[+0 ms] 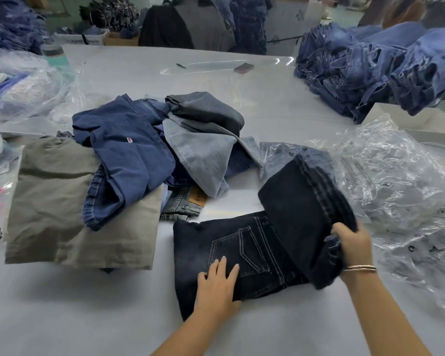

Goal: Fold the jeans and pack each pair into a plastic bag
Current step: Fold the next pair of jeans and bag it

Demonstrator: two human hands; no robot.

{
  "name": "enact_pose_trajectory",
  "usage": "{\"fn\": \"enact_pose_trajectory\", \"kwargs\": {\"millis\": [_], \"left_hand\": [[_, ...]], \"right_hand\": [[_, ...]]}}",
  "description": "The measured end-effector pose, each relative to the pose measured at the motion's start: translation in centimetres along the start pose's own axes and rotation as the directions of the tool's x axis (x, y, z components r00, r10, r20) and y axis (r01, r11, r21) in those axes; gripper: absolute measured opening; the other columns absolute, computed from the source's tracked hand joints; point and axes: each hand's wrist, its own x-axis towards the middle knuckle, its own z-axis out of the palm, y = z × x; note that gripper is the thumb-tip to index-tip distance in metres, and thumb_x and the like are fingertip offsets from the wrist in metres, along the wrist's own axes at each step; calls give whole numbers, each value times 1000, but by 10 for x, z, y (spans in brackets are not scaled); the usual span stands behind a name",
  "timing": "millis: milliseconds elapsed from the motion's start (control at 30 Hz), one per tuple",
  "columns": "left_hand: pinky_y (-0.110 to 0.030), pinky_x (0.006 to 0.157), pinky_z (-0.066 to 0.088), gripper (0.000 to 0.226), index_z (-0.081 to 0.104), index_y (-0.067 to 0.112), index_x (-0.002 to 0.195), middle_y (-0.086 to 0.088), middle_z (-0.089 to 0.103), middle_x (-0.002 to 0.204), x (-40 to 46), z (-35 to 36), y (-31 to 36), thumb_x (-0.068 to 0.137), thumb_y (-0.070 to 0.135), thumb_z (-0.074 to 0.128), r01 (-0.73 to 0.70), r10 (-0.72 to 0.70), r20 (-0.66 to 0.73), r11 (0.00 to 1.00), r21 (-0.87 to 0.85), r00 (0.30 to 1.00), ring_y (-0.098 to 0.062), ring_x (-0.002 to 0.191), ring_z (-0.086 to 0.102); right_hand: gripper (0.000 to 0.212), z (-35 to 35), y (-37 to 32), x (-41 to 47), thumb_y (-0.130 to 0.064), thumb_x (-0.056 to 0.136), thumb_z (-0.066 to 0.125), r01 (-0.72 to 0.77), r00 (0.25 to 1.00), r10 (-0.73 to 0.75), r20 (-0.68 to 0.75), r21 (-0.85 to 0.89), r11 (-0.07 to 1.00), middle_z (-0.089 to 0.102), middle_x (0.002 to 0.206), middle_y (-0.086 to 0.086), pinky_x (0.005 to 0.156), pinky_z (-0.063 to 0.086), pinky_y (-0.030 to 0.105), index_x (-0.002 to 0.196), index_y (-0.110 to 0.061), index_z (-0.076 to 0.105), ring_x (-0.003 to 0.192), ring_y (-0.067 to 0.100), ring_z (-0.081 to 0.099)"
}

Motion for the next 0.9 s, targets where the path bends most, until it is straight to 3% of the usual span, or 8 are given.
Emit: {"fn": "enact_pose_trajectory", "kwargs": {"millis": [267, 400, 533, 633, 700, 733, 800, 900], "left_hand": [[-27, 74, 46, 39, 57, 41, 116, 13, 67, 92, 0, -30, -43, 88, 16, 48, 4, -221, -223, 718, -696, 949, -8, 84, 60], [-45, 116, 18, 73, 31, 45, 144, 12, 33, 152, 3, -20, -33, 85, 4, 43, -173, 108, -211, 932, -318, 971, -11, 143, 26], [-63, 108, -15, 70, 13, 37, 151, 8, -4, 159, 11, -13, -12, 92, 15, 43, -275, 295, 72, 939, -208, 953, -15, 147, -7], [-34, 94, 51, 38, 73, 8, 104, -14, 61, 123, 2, -41, -22, 101, 17, 36, -12, -61, -29, 260, -965, 998, -16, 108, 65], [-32, 69, 56, 61, 76, 7, 90, -17, 70, 100, 4, -42, -53, 102, 41, 27, 10, -257, 150, -476, -879, 955, -25, 85, 71], [-39, 76, 54, 64, 71, 9, 102, -19, 69, 103, 4, -39, -71, 98, 55, 26, -3, -295, 220, -604, -797, 930, -30, 93, 68], [-44, 87, 48, 60, 58, 13, 120, -15, 66, 114, 9, -41, -84, 92, 62, 39, 113, -308, 286, -478, -871, 907, -31, 105, 61], [-38, 99, 45, 70, 32, 14, 144, -7, 58, 130, 23, -40, -76, 86, 27, 70, 239, -385, 148, 200, -950, 911, -24, 113, 57]], "right_hand": [[36, -37, -56, 36, 7, 76, 42, 202, 971, -209, -118, -67, 977, 40, 38, -17, 35, 28, 11, 55, -22, 51, 33, 0, 37], [28, -18, -64, 27, 1, 74, 44, 262, 963, -266, -38, -88, 961, 48, 36, -14, 33, 31, 10, 65, -23, 56, 30, 2, 45], [39, 51, -42, -19, -7, 63, 49, 423, 844, -329, 423, -148, 894, 66, 80, -21, 70, 46, 4, 96, -22, 65, 70, -9, 58], [49, 101, 15, -60, -28, 83, 61, 519, 537, -48, 842, -285, 806, 59, 118, -17, 114, 28, 30, 131, -24, 55, 112, -8, 49], [54, 116, 62, -78, -59, 91, 42, 588, 390, 338, 857, -514, 625, 48, 138, -11, 112, -1, 62, 142, -42, 35, 133, 9, 36], [58, 116, 84, -83, -68, 90, 30, 642, 343, 472, 812, -570, 513, 37, 148, -9, 105, -13, 68, 144, -46, 27, 141, 14, 24], [66, 108, 114, -88, -74, 87, 19, 724, 266, 582, 768, -558, 405, 16, 158, -11, 99, -25, 68, 147, -45, 17, 147, 14, 4], [60, 91, 124, -79, -62, 94, 29, 712, 261, 499, 827, -514, 479, 18, 158, -8, 105, -23, 59, 148, -39, 22, 146, 10, 4]]}}
